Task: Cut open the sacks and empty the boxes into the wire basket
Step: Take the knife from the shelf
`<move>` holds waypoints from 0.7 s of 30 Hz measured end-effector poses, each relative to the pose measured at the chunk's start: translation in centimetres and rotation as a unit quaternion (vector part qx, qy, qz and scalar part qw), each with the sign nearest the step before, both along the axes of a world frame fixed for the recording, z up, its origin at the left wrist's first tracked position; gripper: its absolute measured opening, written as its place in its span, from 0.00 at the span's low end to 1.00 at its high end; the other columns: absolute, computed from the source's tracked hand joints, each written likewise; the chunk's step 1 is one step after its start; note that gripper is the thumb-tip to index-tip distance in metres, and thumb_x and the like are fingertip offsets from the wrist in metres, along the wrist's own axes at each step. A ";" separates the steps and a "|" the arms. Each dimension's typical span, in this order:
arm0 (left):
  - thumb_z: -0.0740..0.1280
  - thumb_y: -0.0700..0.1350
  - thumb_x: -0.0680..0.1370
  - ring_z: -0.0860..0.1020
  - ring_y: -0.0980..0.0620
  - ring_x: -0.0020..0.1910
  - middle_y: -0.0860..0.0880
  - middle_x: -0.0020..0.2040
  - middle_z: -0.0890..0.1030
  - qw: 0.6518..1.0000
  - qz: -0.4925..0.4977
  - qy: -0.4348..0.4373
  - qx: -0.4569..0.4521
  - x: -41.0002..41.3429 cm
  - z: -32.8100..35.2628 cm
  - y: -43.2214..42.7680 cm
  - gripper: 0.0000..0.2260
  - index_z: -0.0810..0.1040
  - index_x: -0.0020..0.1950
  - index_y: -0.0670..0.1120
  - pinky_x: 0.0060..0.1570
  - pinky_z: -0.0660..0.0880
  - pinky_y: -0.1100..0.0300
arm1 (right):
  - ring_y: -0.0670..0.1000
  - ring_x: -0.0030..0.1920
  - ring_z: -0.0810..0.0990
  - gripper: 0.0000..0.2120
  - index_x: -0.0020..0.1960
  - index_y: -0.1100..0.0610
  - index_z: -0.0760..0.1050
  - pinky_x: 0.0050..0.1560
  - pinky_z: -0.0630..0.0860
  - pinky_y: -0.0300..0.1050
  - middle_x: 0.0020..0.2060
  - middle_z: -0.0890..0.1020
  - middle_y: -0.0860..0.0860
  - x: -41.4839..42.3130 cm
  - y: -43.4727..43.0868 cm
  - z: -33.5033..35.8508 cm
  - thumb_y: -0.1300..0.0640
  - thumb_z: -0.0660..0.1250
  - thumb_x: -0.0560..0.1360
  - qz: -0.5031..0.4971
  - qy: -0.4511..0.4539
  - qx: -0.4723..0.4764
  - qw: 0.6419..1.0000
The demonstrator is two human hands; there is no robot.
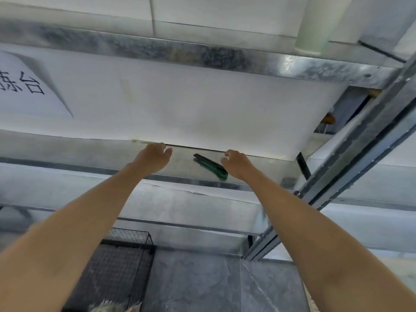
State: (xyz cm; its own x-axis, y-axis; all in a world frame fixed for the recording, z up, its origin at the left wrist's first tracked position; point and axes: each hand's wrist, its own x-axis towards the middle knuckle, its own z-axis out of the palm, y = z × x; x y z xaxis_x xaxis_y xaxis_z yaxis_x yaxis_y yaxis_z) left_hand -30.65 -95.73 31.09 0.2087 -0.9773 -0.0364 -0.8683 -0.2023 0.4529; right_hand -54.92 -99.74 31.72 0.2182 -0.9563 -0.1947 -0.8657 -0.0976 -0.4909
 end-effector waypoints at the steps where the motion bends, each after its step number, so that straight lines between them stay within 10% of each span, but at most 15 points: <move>1: 0.52 0.53 0.81 0.76 0.42 0.51 0.40 0.54 0.79 1.000 0.007 0.000 0.005 0.0 -0.4 -0.4 0.20 0.76 0.57 0.40 0.53 0.73 0.51 | 0.57 0.56 0.75 0.17 0.62 0.62 0.71 0.52 0.71 0.47 0.58 0.77 0.58 0.1 -0.7 -0.5 0.55 0.54 0.79 0.010 0.004 0.012 1.000; 13: 0.52 0.50 0.82 0.74 0.39 0.60 0.38 0.62 0.77 0.995 0.079 -0.042 0.037 -1.7 -3.4 -3.5 0.20 0.73 0.65 0.39 0.58 0.70 0.50 | 0.55 0.43 0.72 0.14 0.56 0.61 0.70 0.41 0.68 0.44 0.49 0.77 0.56 1.1 -6.7 -6.2 0.51 0.61 0.77 0.088 0.101 0.017 0.991; 21: 0.53 0.48 0.82 0.75 0.40 0.60 0.39 0.62 0.77 0.993 0.094 -0.055 0.040 -3.3 -4.3 -3.1 0.19 0.72 0.65 0.38 0.59 0.70 0.50 | 0.57 0.57 0.74 0.16 0.61 0.61 0.70 0.44 0.66 0.45 0.57 0.73 0.57 1.7 -7.6 -8.6 0.53 0.63 0.77 0.099 0.129 -0.034 0.986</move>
